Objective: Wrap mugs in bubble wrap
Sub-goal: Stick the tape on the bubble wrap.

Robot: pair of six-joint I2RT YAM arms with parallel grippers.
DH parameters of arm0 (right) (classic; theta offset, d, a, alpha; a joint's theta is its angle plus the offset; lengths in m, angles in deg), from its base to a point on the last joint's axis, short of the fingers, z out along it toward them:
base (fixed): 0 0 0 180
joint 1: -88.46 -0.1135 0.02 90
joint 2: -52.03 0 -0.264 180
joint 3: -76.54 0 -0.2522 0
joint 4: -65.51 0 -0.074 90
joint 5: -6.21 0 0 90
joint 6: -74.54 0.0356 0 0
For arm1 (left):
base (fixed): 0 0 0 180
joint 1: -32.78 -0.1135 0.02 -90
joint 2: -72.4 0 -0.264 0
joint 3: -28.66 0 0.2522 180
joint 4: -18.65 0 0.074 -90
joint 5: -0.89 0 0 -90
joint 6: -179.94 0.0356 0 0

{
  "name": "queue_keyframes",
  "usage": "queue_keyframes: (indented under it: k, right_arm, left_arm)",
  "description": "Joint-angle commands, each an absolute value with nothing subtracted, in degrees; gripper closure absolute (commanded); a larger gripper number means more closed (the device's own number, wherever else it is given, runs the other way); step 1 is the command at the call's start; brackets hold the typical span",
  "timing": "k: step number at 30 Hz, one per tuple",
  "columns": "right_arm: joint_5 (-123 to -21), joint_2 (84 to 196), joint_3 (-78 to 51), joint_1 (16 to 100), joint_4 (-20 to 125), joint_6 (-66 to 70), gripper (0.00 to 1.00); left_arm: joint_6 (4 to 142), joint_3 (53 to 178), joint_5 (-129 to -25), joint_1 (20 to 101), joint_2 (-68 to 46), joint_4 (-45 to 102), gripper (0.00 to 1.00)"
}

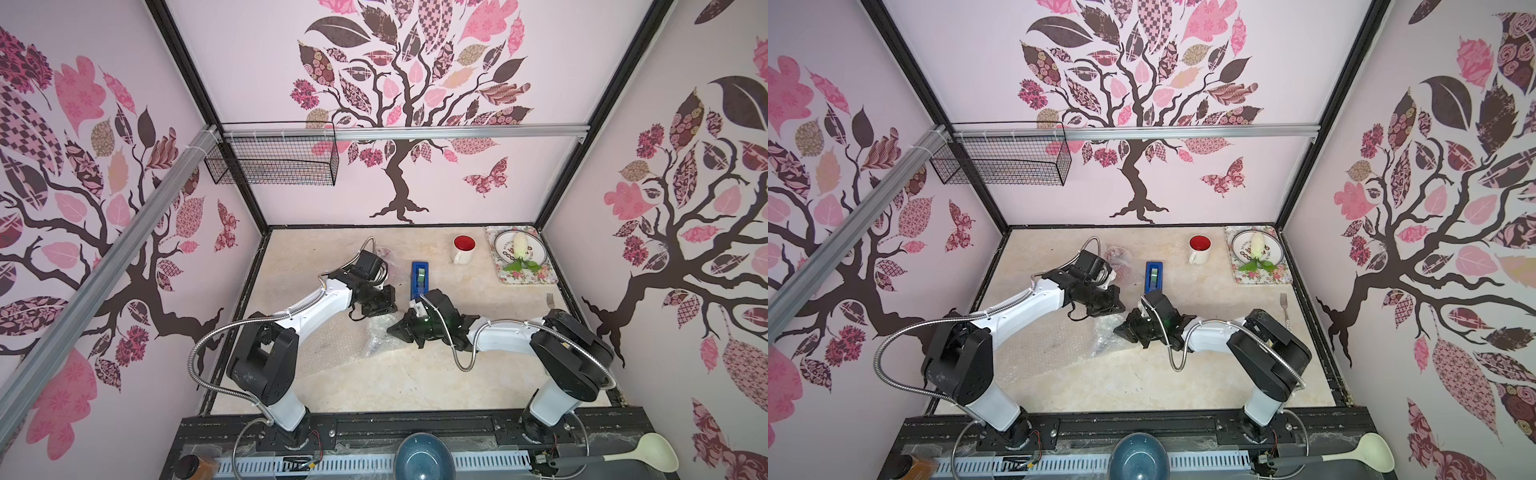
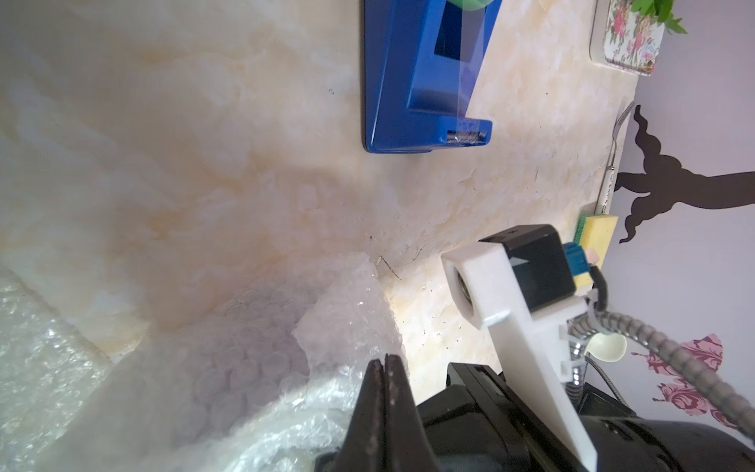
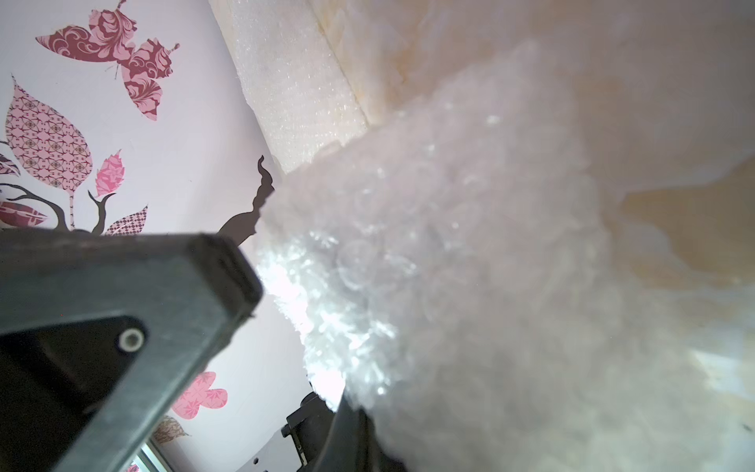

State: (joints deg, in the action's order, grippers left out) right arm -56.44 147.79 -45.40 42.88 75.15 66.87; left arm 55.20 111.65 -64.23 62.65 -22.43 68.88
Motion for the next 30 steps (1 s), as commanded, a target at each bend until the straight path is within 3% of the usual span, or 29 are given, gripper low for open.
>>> queue_keyframes:
  k: [1, 13, 18, 23, 30]
  right_arm:
    - [-57.3, 148.6, -46.0, 42.8, 73.2, 72.0, 1.0]
    - [-57.2, 147.9, -46.4, 43.2, 72.8, 71.7, 1.0]
    - [-56.9, 148.0, -46.3, 43.3, 72.8, 71.6, 1.0]
    - [-56.8, 147.8, -46.4, 43.4, 72.7, 71.4, 1.0]
    - [-56.6, 148.1, -46.1, 43.4, 72.8, 71.3, 1.0]
  left_arm:
    - [55.1, 112.8, -64.2, 62.4, -23.5, 66.7, 1.0]
    - [54.2, 119.0, -68.1, 61.3, -19.0, 72.4, 1.0]
    - [53.6, 117.6, -69.9, 60.9, -15.1, 75.3, 0.9]
    - [52.6, 113.3, -65.9, 60.9, -11.8, 78.0, 0.99]
    - [53.8, 110.5, -60.4, 61.0, -14.8, 77.4, 1.0]
